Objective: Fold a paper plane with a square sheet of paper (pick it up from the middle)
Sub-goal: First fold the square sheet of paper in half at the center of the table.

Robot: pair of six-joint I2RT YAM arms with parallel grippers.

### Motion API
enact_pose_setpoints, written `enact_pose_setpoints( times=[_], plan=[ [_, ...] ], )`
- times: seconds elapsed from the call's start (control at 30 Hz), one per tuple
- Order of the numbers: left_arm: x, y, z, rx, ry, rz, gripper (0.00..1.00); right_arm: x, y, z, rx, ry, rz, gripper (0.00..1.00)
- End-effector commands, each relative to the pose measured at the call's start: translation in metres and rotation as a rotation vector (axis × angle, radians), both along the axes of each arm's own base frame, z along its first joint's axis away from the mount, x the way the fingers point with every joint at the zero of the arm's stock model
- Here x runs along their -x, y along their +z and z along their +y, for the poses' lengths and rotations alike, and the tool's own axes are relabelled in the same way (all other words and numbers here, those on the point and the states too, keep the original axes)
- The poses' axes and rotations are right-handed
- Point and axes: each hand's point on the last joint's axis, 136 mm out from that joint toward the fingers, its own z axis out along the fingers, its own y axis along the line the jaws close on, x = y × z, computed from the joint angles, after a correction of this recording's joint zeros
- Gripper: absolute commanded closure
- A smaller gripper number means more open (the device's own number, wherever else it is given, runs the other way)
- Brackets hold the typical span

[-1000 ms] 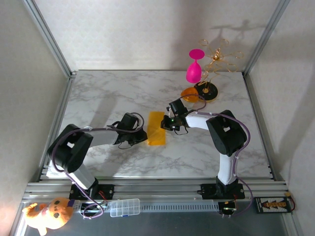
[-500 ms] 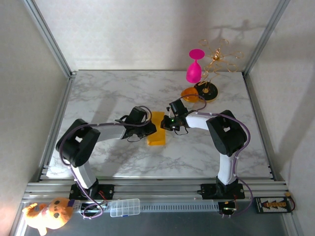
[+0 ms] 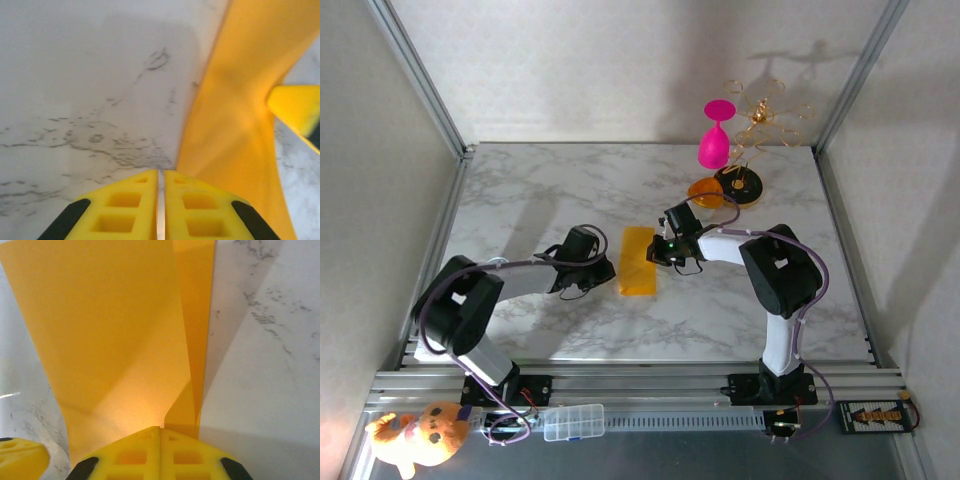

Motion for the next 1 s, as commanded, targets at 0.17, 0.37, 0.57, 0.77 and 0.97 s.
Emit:
enact_pose_setpoints(
  times=[0.17,0.37,0.57,0.77,0.97],
  plan=[
    [-0.014,0.031,-0.057,0.129,-0.098,-0.059,0.89,0.04,-0.079,-0.071,0.322,-0.092,0.188,0.96],
    [0.002,-0.008,-0.057,0.07,-0.144,0.034,0.9,0.043,-0.081,-0.071,0.319,-0.092,0.196,0.97],
    [0.02,-0.035,-0.033,0.01,-0.146,0.081,0.91,0.044,-0.082,-0.071,0.315,-0.093,0.198,0.97],
    [0.053,-0.057,-0.012,-0.09,-0.242,0.152,0.92,0.044,-0.085,-0.072,0.32,-0.093,0.198,0.97],
    [0.071,-0.056,-0.008,-0.1,-0.291,0.171,0.92,0.044,-0.087,-0.073,0.325,-0.095,0.2,0.97]
  ],
)
